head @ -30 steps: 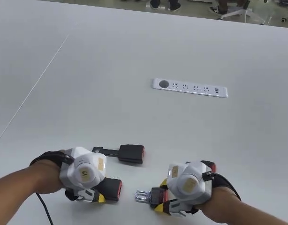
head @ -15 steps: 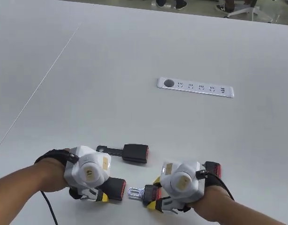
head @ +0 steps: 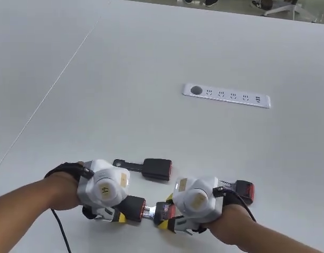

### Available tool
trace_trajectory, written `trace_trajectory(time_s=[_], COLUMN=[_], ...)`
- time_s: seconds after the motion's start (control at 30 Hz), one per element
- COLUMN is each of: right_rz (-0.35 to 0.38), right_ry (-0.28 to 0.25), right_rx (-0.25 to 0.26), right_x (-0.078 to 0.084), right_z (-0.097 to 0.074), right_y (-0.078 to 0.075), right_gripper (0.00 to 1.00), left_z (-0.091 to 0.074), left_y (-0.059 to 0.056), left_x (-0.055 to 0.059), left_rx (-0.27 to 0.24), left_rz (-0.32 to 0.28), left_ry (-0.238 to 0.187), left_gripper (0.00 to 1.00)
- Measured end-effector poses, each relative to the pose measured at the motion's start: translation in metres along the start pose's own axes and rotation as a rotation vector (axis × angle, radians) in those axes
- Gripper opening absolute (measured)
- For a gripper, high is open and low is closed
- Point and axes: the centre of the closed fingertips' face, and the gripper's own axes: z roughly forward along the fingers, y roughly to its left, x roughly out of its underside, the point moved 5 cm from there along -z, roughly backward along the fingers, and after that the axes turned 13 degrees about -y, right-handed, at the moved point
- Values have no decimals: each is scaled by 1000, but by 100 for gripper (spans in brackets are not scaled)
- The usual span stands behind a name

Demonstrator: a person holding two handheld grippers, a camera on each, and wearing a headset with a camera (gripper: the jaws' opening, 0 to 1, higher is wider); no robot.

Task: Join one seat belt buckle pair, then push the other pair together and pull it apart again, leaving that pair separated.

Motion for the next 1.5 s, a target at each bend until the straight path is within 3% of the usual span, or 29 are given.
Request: trace_trajectory(time_s=[0.03, 0.13, 0.3, 0.87, 0.97, 1.0, 1.03, 1.5], right_rz=[-72, -16, -9, 0, 2, 44, 21, 1], right_ry=[6, -3, -2, 11, 15, 39, 19, 11], right_rx=[-3, -2, 7, -6, -5, -4, -2, 0], right_x=[-1, 2, 2, -15, -16, -15, -17, -15], right_z=[0, -2, -1, 18, 21, 19, 22, 19], right_y=[-3, -1, -2, -3, -3, 1, -3, -2], right_gripper=[34, 33, 33, 32, 32, 32, 32, 34], left_z=[1, 2, 2, 0, 0, -5, 6, 8], left_y=[0, 0, 0, -2, -1, 1, 0, -4], left_x=[-1, -1, -1, 1, 1, 7, 3, 3], left_rx=[1, -5, -8, 44, 62, 63, 67, 76], left_rz=[4, -4, -24, 51, 76, 109, 92, 124], left_ry=[-2, -3, -10, 15, 25, 83, 45, 31], left_gripper=[36, 36, 36, 34, 34, 34, 34, 34])
